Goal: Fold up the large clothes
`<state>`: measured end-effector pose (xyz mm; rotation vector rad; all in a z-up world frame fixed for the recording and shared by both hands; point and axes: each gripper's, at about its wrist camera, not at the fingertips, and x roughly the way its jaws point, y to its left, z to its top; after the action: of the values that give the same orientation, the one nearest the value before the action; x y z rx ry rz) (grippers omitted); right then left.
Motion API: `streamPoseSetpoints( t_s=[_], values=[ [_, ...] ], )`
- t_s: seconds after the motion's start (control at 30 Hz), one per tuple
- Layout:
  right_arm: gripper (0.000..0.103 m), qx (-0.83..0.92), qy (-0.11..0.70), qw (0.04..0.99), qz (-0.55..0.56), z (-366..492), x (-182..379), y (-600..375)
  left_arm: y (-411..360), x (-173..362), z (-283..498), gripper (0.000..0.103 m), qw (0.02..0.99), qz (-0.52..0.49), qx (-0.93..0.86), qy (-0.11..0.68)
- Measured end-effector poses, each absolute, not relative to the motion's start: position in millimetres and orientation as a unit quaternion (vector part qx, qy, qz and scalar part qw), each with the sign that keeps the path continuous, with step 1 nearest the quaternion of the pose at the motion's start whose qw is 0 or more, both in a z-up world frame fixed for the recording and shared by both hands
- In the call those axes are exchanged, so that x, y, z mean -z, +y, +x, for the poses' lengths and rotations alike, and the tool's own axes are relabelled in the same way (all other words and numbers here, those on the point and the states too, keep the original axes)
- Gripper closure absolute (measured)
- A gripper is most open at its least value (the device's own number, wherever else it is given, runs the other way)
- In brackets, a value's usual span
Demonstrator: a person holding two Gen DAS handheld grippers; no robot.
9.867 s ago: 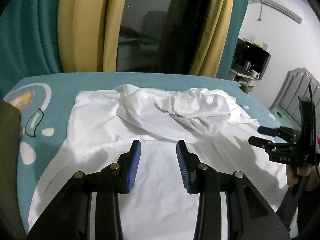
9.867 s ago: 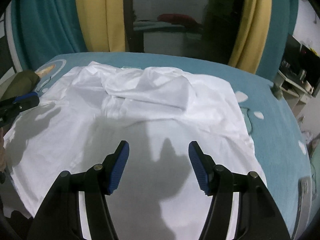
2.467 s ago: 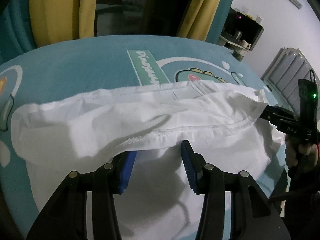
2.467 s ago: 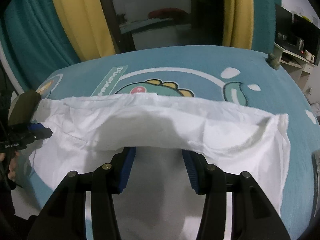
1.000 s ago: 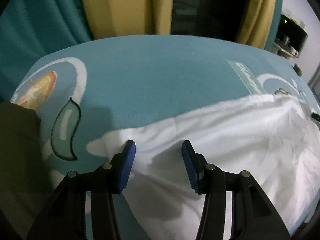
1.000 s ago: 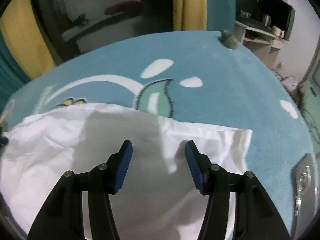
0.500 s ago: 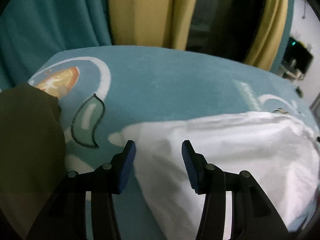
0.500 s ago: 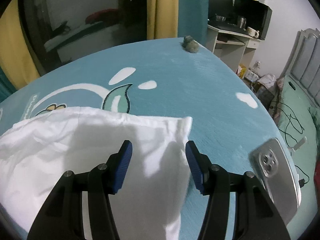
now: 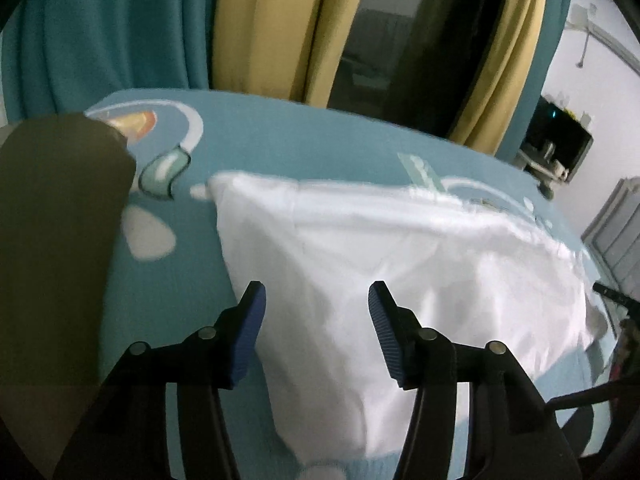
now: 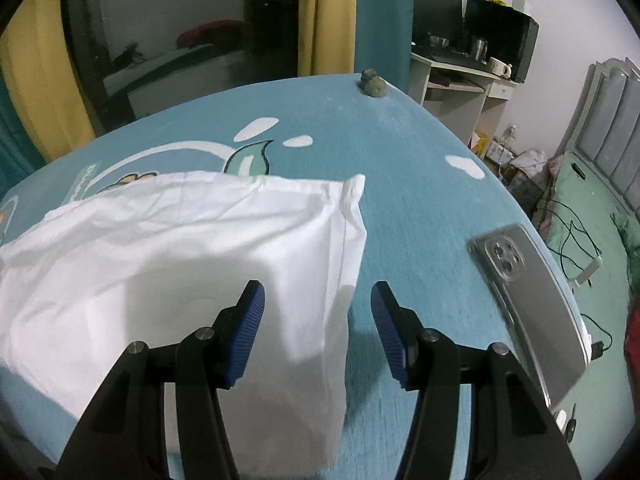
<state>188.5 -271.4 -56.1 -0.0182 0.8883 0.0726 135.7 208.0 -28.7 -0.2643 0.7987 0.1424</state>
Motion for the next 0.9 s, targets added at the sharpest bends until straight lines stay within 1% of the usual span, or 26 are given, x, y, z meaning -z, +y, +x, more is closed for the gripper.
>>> streamPoseSetpoints(
  t_s=[0.23, 0.4, 0.47, 0.5, 0.53, 0.57, 0.6, 0.67, 0.9],
  values=[
    [0.048, -0.059, 0.412, 0.909, 0.032, 150, 54, -286, 203, 52, 113, 0.046, 0.891, -0.127, -0.082, 0.429],
    [0.048, -0.09, 0.43, 0.897, 0.056, 135, 73, -293, 200, 54, 104, 0.046, 0.893, -0.122, -0.085, 0.424],
    [0.062, -0.104, 0.438, 0.891, 0.062, 132, 83, -290, 198, 54, 102, 0.046, 0.895, -0.113, -0.085, 0.423],
    [0.076, -0.11, 0.437, 0.891, 0.061, 131, 87, -288, 196, 54, 101, 0.047, 0.896, -0.105, -0.086, 0.424],
    [0.086, -0.111, 0.432, 0.893, 0.06, 127, 87, -288, 195, 54, 100, 0.054, 0.896, -0.101, -0.084, 0.424],
    [0.092, -0.117, 0.431, 0.893, 0.061, 126, 87, -287, 193, 54, 99, 0.079, 0.896, -0.099, -0.074, 0.426],
    [0.094, -0.119, 0.428, 0.894, 0.062, 125, 87, -287, 192, 53, 99, 0.089, 0.896, -0.107, -0.059, 0.428],
    [0.095, -0.117, 0.422, 0.897, 0.057, 122, 85, -288, 191, 49, 94, 0.095, 0.898, -0.116, -0.06, 0.42],
    [0.097, -0.109, 0.406, 0.907, 0.04, 111, 68, -297, 187, 31, 73, 0.096, 0.904, -0.133, -0.054, 0.402]
  ],
)
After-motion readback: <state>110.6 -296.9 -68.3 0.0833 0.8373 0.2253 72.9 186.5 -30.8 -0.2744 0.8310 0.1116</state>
